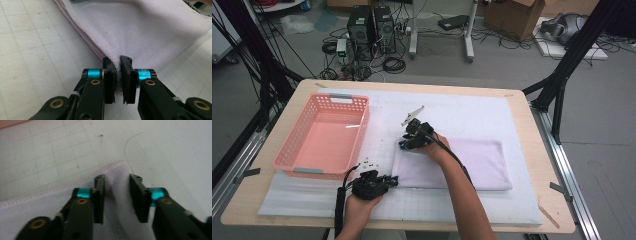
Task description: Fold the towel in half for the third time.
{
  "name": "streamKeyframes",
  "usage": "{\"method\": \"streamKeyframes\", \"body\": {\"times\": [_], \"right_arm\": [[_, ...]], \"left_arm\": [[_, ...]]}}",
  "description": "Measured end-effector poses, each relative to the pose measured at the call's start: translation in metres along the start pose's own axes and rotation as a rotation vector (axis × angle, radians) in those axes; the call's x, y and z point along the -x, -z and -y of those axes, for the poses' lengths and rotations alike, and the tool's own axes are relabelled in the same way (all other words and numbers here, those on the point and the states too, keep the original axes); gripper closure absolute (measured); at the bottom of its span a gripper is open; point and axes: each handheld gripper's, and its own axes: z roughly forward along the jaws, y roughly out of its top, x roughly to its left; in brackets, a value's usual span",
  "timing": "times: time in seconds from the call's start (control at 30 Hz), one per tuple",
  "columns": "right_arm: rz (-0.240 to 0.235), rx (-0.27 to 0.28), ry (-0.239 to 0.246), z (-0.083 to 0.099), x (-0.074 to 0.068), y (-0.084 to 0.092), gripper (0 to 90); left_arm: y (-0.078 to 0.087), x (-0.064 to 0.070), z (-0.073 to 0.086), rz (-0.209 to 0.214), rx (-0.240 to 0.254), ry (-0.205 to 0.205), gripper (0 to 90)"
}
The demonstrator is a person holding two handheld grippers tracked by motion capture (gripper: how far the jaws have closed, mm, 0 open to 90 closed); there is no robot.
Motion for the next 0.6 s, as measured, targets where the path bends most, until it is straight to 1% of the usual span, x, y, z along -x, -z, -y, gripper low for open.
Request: {"method": "streamKeyframes", "body": {"times": [0.03,0.07,0.17,0.2,0.3,0.33,0.4,0.5,0.57,0.6], "right_arm": [[-0.003,-0.003,0.001,0.0,-0.001,0.001,75.8],[0.0,-0.005,0.012,-0.001,-0.001,0.001,79.1],[0.009,-0.008,0.024,-0.003,-0.004,0.003,81.8],[0.01,0.0,0.022,-0.004,-0.005,0.003,82.0],[0.007,0.044,0.018,-0.008,-0.008,0.01,82.0],[0.006,0.069,0.02,-0.009,-0.009,0.014,82.0],[0.008,0.11,0.031,-0.012,-0.011,0.023,82.0],[0.006,0.179,0.026,-0.015,-0.012,0.037,82.0],[0.001,0.214,0.02,-0.016,-0.014,0.045,82.0],[0.0,0.224,0.019,-0.016,-0.015,0.048,82.0]], "left_arm": [[0.001,-0.001,0.0,0.003,-0.001,0.005,82.5],[0.002,-0.002,-0.001,0.006,0.0,0.01,82.9],[0.007,-0.002,-0.003,0.005,0.012,0.015,83.6],[0.009,-0.001,-0.005,0.004,0.017,0.009,83.7],[0.017,0.002,-0.011,0.011,0.04,-0.02,84.0],[0.021,0.003,-0.014,0.016,0.052,-0.029,84.1],[0.029,0.003,-0.02,0.026,0.083,-0.029,84.2],[0.039,0.006,-0.028,0.051,0.126,-0.024,84.2],[0.042,0.01,-0.032,0.068,0.134,-0.035,84.2],[0.043,0.012,-0.034,0.076,0.135,-0.046,84.3]]}}
